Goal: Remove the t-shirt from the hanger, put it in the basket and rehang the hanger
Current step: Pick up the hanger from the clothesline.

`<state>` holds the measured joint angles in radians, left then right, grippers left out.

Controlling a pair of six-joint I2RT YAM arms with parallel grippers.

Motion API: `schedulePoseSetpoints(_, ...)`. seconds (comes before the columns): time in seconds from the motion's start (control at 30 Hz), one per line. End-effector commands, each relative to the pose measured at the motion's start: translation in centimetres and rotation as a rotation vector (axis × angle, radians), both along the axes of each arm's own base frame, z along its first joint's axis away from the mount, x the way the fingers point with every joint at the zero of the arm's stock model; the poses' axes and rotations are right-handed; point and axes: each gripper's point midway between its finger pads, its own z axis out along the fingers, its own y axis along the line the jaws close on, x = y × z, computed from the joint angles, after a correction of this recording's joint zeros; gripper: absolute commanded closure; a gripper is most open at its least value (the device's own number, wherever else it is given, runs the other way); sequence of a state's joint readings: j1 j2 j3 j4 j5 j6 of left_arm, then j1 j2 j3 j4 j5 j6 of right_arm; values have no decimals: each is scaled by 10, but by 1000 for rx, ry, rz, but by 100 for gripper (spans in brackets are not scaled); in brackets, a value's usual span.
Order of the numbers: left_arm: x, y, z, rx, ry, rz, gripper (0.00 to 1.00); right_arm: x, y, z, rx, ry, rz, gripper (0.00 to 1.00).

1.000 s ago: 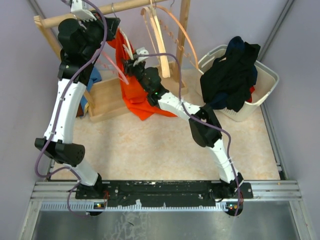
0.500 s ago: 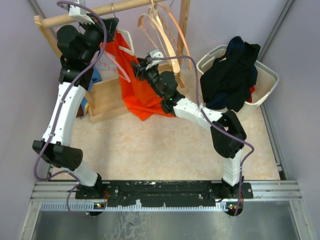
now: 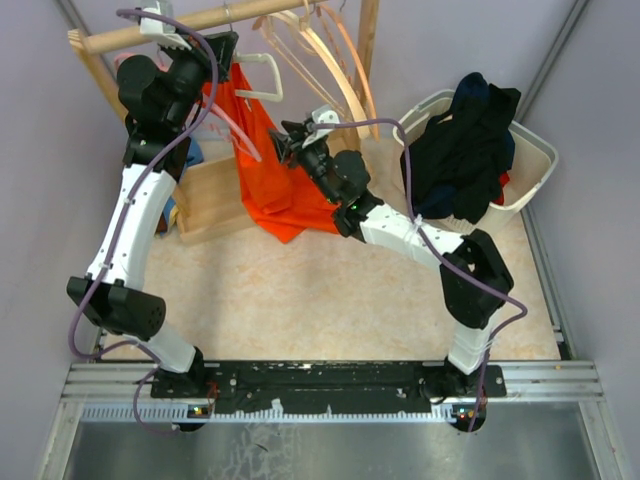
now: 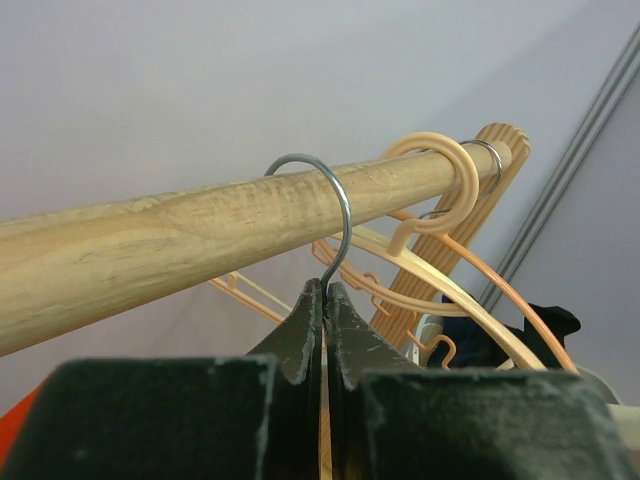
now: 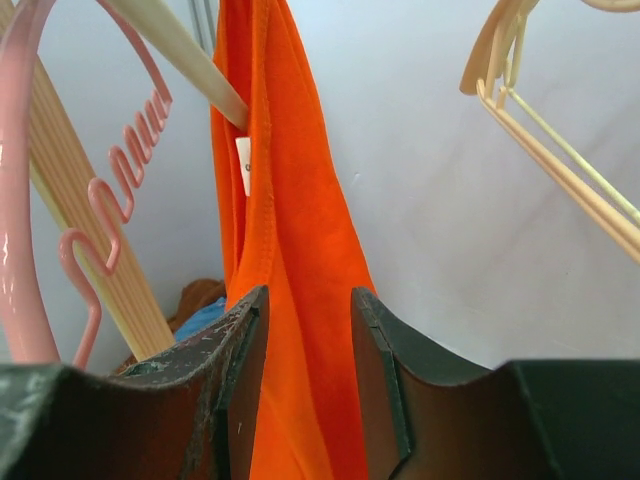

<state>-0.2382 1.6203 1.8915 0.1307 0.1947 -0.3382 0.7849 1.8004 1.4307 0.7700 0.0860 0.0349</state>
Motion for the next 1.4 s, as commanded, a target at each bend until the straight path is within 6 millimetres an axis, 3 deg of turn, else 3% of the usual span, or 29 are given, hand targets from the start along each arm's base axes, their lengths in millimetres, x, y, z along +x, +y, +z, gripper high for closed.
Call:
schedulePoseSetpoints(0.0, -34, -7, 58, 2, -203, -64, 100, -27, -19, 56, 89, -102, 11, 61)
schedulePoseSetpoints(0.23, -31, -9, 65, 10, -259, -62, 100, -37, -26, 57, 86, -102, 15, 61)
schedulePoseSetpoints(0.33, -29, -8, 66, 14, -282, -55, 100, -48, -36, 71, 106, -122, 16, 61)
schedulePoseSetpoints(0.47, -25, -10, 66, 17, -294, -52, 100, -55, -40, 72, 104, -125, 20, 61)
schedulePoseSetpoints(0.67, -32, -14, 66, 19, -303, -89, 100, -62, -44, 77, 102, -128, 23, 61)
schedulePoseSetpoints(1.1, -90, -21, 44, 45, -256, -217, 100, -105, -60, 93, 50, -133, 127, 55)
schedulePoseSetpoints(1.37, -115, -20, 24, 28, -222, -258, 100, -118, -54, 107, 30, -164, 198, 54)
